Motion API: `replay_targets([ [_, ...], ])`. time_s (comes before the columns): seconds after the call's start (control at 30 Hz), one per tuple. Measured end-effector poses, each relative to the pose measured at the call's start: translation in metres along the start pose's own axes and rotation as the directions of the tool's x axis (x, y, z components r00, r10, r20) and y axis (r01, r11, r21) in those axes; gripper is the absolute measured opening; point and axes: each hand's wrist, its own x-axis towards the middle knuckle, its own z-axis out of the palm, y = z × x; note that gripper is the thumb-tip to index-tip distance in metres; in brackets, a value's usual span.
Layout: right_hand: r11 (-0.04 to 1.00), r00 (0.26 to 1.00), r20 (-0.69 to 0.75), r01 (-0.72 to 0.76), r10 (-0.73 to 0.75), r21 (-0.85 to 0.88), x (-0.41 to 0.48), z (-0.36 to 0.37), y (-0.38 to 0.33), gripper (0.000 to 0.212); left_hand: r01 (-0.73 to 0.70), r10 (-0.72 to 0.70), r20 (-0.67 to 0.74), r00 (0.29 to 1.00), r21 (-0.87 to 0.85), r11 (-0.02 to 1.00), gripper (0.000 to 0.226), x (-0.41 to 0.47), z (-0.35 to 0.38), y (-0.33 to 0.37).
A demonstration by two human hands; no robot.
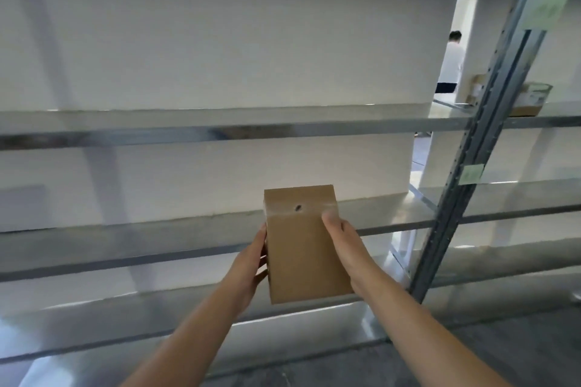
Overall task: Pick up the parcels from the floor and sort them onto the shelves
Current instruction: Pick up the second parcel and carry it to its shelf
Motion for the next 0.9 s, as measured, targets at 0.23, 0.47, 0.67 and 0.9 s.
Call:
replay_targets([
  [0.23, 1.000, 0.996, 0.093, 0.009, -0.011, 0.023, -0.004, 0.060, -0.026, 0.067, -0.032, 0.028, -0.151, 0.988, -0.026, 0.999, 0.078, -0.022, -0.054, 0.020],
  [0.47, 0.998, 0.981, 0.192, -0.013, 0.000, 0.065, -0.007, 0.105, -0.045, 0.064, -0.100, 0.087, -0.296, 0.951, -0.031, 0.994, 0.051, -0.046, -0.090, 0.044],
  [0.67, 0.990, 0.994, 0.089, 0.046, -0.058, 0.133, -0.011, 0.129, -0.058, 0.051, -0.235, 0.194, -0.348, 0.917, -0.079, 0.969, 0.023, -0.060, -0.112, 0.051],
  [0.9, 0.988, 0.991, 0.011, 0.131, -0.132, 0.076, -0.018, 0.147, -0.065, 0.027, -0.325, 0.277, -0.274, 0.921, -0.150, 0.934, 0.035, -0.065, -0.109, 0.053],
])
